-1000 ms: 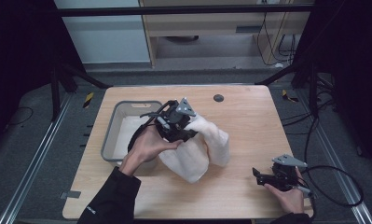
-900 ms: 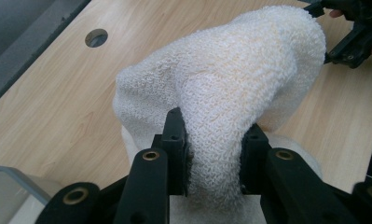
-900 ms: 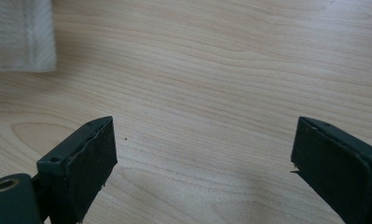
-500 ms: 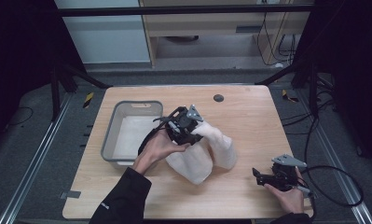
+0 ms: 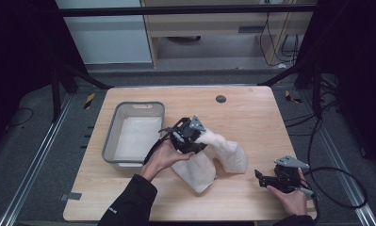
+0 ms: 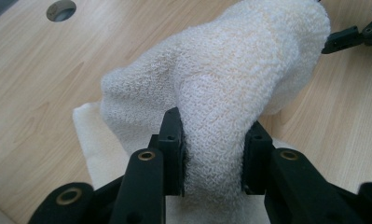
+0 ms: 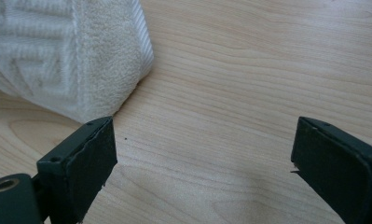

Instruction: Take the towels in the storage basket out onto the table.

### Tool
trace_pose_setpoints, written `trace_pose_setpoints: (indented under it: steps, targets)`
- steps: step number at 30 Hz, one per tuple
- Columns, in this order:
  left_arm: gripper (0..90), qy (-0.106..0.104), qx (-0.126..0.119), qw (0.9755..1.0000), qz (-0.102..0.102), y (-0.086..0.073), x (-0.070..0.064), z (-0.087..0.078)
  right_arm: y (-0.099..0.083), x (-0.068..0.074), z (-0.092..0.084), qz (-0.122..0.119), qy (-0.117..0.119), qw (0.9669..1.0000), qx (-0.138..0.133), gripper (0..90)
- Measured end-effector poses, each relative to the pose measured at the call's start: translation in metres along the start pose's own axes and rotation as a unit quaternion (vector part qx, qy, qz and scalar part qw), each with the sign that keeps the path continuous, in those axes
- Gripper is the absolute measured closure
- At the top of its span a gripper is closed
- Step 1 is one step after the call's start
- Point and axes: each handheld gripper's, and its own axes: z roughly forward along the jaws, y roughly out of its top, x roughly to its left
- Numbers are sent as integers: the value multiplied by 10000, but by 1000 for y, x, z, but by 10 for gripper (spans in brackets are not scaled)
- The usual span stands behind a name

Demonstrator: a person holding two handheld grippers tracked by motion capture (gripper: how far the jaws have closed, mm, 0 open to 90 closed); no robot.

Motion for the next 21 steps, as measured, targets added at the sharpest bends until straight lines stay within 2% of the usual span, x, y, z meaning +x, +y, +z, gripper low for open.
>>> trace_pose_setpoints:
  steps: [7, 13, 19, 21]
  targets:
    - [648, -91, -26, 9999, -102, -13, 1, 10, 0, 0, 1, -25, -8, 10000, -2, 66]
    - [613, -154, -124, 9996, -206, -19, 2, 12, 0, 0, 1, -37, -19, 10000, 6, 66]
    - [524, -92, -95, 9996, -264, -22, 1, 13, 0, 0, 1, -47, -26, 10000, 12, 65]
    - [468, -42, -92, 9996, -267, -23, 0, 13, 0, 0, 1, -48, -28, 10000, 13, 65]
